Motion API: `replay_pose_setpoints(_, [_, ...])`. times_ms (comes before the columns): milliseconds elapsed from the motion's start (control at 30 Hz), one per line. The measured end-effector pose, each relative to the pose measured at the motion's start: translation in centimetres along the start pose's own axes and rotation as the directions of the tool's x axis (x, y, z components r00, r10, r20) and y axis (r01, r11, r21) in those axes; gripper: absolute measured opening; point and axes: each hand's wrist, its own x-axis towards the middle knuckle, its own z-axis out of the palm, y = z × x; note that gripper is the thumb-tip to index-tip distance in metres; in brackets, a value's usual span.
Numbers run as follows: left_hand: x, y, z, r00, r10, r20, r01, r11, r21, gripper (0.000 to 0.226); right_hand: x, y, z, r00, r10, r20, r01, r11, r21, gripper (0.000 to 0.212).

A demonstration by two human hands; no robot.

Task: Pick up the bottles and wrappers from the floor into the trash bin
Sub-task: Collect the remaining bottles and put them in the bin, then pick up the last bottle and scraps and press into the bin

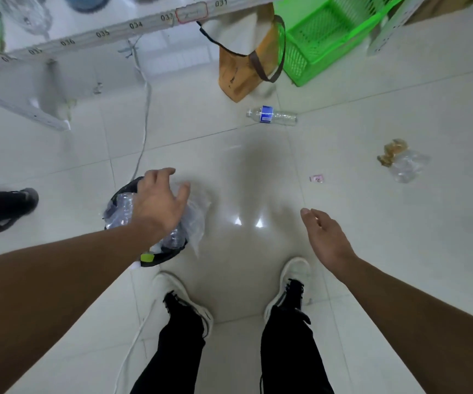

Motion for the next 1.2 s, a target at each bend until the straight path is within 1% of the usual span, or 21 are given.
replay_pose_setpoints(100, [-0.1, 4.1, 1.3, 0.998, 0.064, 0.023, -0.065, 0.996, 0.059, 0.06, -0.4, 3.0, -4.0, 0.998, 0.049, -0.035, -0.049, 0.999, 0.023, 0.081])
replay_pose_setpoints(200, [-0.7, 9.0, 3.0, 0.991, 0.122, 0.06, -0.126, 0.99, 0.064, 0.062, -0.9, 5.7, -7.7, 0.994, 0.095, -0.06, -0.091, 0.993, 0.071, 0.083])
replay_pose_setpoints(400, [-2.0, 18.9, 5.7, 0.958, 0.258, 0.124, -0.268, 0.96, 0.077, 0.059, -1.2, 9.6, -14.2, 0.983, 0.159, -0.092, -0.142, 0.976, 0.165, 0.085])
replay_pose_setpoints(567, [-3.0, 26.1, 6.3, 0.945, 0.292, 0.146, -0.306, 0.948, 0.085, 0.058, -1.4, 11.3, -19.7, 0.982, 0.148, -0.114, -0.128, 0.977, 0.169, 0.086])
replay_pose_setpoints(700, [-3.3, 30.7, 6.5, 0.941, 0.305, 0.145, -0.32, 0.942, 0.1, 0.057, -1.3, 12.0, -24.4, 0.978, 0.151, -0.143, -0.123, 0.975, 0.183, 0.087])
replay_pose_setpoints(800, [-3.3, 33.1, 6.9, 0.94, 0.302, 0.159, -0.323, 0.938, 0.126, 0.059, -1.2, 12.9, -27.4, 0.973, 0.162, -0.163, -0.13, 0.973, 0.191, 0.089])
replay_pose_setpoints(900, [-2.7, 34.4, 7.4, 0.939, 0.289, 0.188, -0.318, 0.937, 0.148, 0.062, -0.4, 13.3, -28.9, 0.969, 0.179, -0.171, -0.148, 0.972, 0.18, 0.091])
replay_pose_setpoints(1067, [0.4, 35.2, 7.7, 0.923, 0.302, 0.239, -0.349, 0.917, 0.191, 0.069, 2.0, 12.1, -29.1, 0.975, 0.162, -0.152, -0.138, 0.978, 0.159, 0.095])
replay_pose_setpoints(1200, [4.3, 35.2, 8.1, 0.924, 0.279, 0.26, -0.338, 0.916, 0.218, 0.073, 4.3, 9.7, -28.7, 0.986, 0.129, -0.108, -0.119, 0.988, 0.101, 0.096])
